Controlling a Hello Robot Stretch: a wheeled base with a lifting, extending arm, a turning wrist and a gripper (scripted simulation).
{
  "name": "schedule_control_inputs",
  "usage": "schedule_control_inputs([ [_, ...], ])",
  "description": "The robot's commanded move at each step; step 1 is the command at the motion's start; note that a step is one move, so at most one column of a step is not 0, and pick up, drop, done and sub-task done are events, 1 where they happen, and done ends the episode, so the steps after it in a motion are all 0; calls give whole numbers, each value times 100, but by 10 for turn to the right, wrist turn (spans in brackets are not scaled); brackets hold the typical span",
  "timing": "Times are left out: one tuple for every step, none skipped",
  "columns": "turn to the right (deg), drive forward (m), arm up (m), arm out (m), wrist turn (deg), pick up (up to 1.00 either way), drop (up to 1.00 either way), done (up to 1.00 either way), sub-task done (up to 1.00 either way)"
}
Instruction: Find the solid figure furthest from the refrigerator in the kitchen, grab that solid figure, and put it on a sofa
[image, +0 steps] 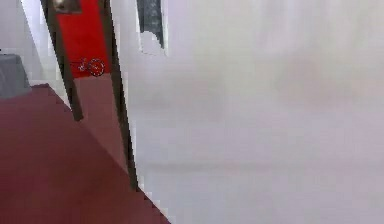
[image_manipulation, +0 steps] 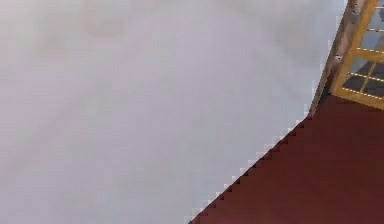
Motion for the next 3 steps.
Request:
schedule_control_inputs([
  [0, 5, 0, 0, 0, 0, 0, 0, 0],
  [-390, 0, 0, 0, 0, 0, 0, 0, 0],
  [0, 100, 0, 0, 0, 0, 0, 0, 0],
])
